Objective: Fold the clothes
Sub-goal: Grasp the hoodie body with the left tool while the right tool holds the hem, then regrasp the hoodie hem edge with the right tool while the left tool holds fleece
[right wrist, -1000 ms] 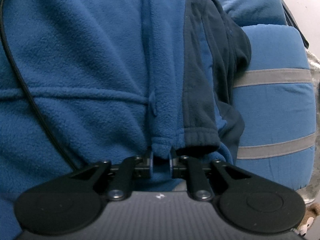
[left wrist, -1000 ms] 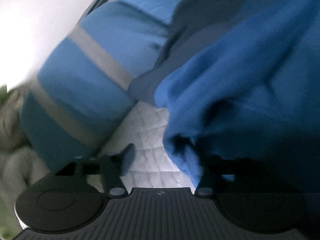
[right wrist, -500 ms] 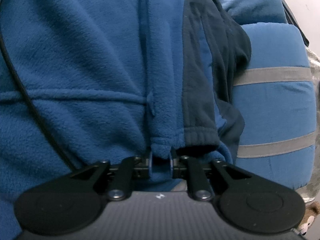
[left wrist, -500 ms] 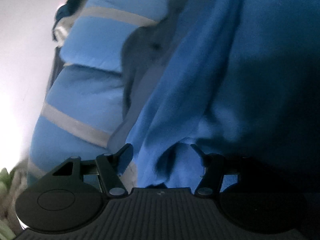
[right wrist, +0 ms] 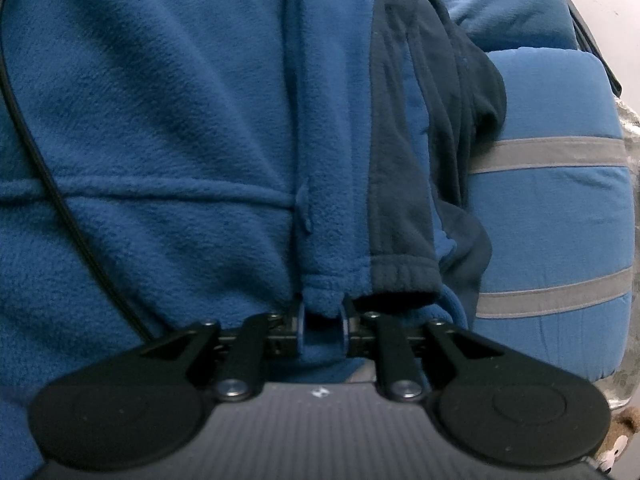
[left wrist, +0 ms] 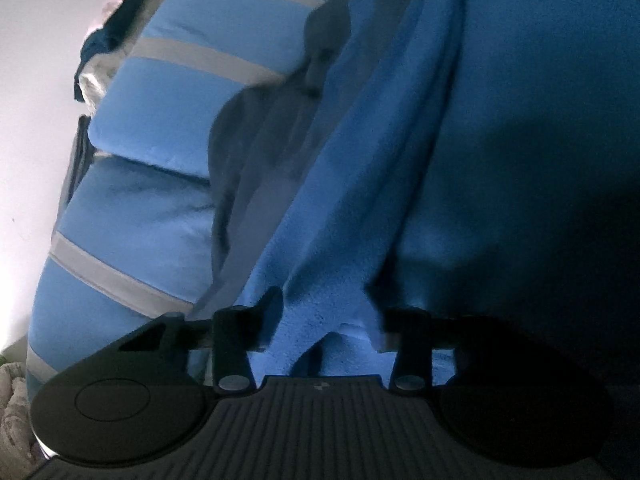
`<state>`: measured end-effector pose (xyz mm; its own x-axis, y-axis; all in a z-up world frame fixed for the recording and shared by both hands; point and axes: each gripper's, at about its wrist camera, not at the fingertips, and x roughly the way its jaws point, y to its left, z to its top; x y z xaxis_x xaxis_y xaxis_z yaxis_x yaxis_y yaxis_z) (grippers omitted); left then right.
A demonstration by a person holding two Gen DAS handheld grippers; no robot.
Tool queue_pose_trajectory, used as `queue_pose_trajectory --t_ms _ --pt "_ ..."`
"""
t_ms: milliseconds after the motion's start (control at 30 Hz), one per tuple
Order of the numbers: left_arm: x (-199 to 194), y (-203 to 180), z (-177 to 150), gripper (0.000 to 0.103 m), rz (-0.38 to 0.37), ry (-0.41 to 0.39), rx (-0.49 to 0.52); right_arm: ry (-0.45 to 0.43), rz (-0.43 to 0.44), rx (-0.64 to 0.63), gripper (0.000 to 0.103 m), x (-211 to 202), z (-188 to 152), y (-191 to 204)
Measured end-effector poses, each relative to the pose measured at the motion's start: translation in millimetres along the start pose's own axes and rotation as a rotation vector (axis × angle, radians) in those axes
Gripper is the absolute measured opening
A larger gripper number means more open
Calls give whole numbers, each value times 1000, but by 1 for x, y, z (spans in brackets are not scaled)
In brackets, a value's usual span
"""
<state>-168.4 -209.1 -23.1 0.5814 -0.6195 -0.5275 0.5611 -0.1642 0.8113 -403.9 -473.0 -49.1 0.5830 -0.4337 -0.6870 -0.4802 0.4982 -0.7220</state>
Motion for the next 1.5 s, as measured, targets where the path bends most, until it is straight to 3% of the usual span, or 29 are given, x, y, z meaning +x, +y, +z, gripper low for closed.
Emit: queue_pose_trajectory --t_ms 100,167,233,300,733,800,900,933,1000,1233,1400,1500 --pt "4 1 1 39 -7 4 -16 -3 -2 2 18 -1 -1 1" --pt "5 -2 2 30 -10 12 -9 1 -4 7 18 -2 1 3" --pt "6 -4 2 15 -12 21 -1 1 -4 3 18 0 2 1" --pt "4 -6 0 9 -16 29 7 0 -4 2 18 0 2 1" --pt "-13 -13 -8 8 -65 40 10 1 1 3 18 -2 2 -1" --pt "-13 -12 -8 8 -83 46 7 3 2 4 35 -5 2 -1" --pt "-14 -11 -6 8 -84 50 13 -10 -19 10 48 -15 1 -4" --pt "-14 -11 -5 8 -81 50 14 -31 -24 13 57 -20 1 -4" --pt "-14 -10 -5 8 -78 50 8 -84 -42 8 62 -29 5 -1" --pt "-10 -3 -3 8 -15 28 -61 -192 -171 -100 61 -37 28 20" --pt "-9 2 -1 8 13 14 -97 -239 -200 -111 61 -45 45 18" --pt "-10 0 -2 8 -10 18 -95 -310 -87 110 61 -53 55 -11"
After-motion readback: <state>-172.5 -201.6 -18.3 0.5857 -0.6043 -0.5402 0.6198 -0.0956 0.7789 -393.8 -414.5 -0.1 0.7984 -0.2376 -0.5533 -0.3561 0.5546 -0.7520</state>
